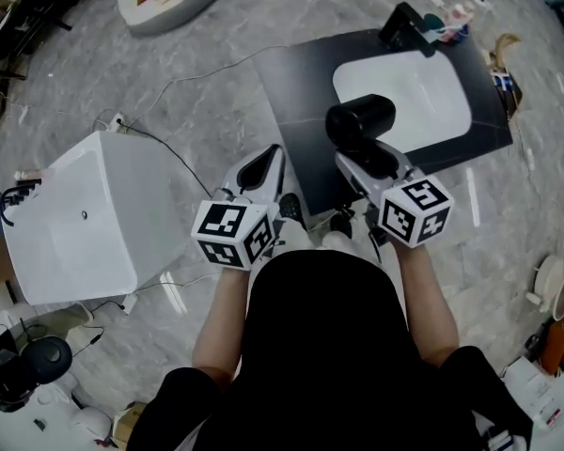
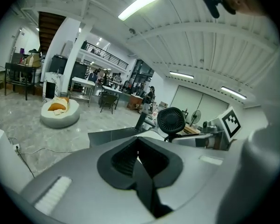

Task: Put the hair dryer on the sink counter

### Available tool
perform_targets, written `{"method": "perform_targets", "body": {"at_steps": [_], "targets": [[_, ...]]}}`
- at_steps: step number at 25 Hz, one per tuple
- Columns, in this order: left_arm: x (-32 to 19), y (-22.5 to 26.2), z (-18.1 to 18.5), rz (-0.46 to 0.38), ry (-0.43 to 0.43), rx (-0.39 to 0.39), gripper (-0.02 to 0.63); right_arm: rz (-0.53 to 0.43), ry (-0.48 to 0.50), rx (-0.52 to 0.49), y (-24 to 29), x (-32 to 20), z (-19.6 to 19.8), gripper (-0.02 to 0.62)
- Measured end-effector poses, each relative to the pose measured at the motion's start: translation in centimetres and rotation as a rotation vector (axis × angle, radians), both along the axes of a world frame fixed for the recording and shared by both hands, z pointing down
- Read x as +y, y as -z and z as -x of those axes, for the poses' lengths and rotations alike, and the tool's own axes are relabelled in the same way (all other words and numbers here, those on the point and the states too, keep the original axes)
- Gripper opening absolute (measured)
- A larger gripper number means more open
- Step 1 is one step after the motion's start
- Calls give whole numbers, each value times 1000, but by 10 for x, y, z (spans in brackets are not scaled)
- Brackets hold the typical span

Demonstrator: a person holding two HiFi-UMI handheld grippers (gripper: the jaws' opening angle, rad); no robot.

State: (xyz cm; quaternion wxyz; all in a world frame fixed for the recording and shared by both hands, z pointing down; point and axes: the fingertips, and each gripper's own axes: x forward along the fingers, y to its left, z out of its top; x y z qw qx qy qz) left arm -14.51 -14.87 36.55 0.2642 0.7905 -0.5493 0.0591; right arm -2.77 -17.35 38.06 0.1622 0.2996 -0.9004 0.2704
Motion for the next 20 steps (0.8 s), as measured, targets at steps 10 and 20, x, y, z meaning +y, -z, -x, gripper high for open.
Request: {"method": "perform_targets", "body": {"at_steps": [10, 20], "targets": [[-28, -25, 21, 19, -120, 32, 0, 50, -61, 136, -56, -19, 28, 209], [-38, -50, 38, 72, -159, 26, 0, 135, -70, 238, -118, -29, 42, 209]]}}
